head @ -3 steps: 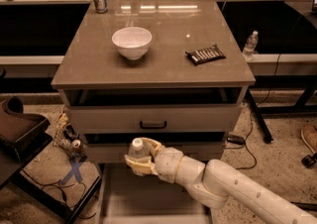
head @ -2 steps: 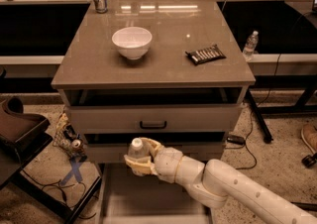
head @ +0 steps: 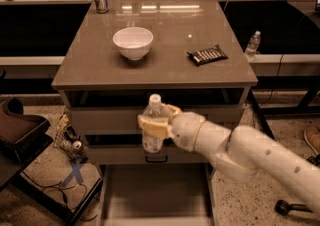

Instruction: Pick blue plastic bottle from bottom drawer and place on counter

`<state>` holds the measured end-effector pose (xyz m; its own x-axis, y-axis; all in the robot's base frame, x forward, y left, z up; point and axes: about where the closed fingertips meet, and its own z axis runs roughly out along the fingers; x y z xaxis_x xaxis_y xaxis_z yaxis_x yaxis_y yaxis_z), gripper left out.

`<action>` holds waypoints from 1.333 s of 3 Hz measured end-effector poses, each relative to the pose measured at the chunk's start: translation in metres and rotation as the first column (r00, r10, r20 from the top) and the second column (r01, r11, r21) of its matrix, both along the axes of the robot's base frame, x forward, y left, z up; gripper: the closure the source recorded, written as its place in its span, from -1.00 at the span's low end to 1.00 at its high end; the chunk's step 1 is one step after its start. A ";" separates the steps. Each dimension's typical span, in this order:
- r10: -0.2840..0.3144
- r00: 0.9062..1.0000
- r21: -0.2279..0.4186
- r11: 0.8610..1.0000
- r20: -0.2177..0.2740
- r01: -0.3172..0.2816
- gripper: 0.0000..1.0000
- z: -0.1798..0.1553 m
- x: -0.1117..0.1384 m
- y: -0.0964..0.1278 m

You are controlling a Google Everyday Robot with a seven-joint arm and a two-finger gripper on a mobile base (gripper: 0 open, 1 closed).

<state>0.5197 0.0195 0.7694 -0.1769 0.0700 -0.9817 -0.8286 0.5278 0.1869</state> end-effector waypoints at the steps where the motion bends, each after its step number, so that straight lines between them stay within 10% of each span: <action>1: -0.056 0.998 -0.012 0.998 -0.025 0.056 1.00 0.068 0.019 -0.024; 4: -0.213 0.967 -0.133 0.964 0.137 0.231 1.00 0.243 0.078 -0.060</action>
Offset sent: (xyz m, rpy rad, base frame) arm 0.0453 -0.0624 0.2444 -0.1320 -0.0941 -0.2010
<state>0.5974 -0.0402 1.0126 -0.0530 -0.0526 -0.9972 -0.6991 0.7151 -0.0006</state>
